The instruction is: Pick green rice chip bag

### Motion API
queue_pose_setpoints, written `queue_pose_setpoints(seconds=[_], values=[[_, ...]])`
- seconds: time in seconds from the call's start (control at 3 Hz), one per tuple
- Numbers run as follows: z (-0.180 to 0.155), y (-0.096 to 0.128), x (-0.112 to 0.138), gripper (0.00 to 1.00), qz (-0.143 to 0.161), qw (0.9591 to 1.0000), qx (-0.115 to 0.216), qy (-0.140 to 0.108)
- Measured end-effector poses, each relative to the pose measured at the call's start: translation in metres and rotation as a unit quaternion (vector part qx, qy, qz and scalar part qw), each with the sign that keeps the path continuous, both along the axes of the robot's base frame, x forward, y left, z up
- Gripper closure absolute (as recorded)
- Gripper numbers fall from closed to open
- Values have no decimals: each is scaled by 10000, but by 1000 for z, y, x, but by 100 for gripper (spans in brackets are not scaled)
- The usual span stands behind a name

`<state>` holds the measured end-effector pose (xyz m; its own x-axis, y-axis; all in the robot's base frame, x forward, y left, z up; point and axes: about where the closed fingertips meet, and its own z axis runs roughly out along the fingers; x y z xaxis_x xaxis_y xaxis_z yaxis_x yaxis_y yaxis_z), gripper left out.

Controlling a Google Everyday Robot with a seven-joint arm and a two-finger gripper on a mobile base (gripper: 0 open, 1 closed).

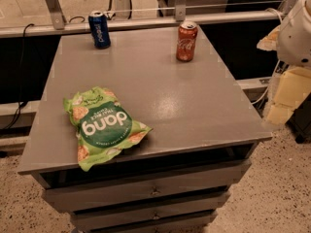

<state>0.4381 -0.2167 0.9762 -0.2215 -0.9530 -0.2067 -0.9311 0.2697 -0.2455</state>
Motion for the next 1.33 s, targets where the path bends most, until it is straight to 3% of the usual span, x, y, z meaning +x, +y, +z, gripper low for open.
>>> queue_pose_setpoints(seconds=[0.67,1.0,1.33], values=[[-4,11,3,0,53,9999,126,54],[-30,71,15,0,327,9971,571,375],[-63,152,23,0,586,9876,1175,857]])
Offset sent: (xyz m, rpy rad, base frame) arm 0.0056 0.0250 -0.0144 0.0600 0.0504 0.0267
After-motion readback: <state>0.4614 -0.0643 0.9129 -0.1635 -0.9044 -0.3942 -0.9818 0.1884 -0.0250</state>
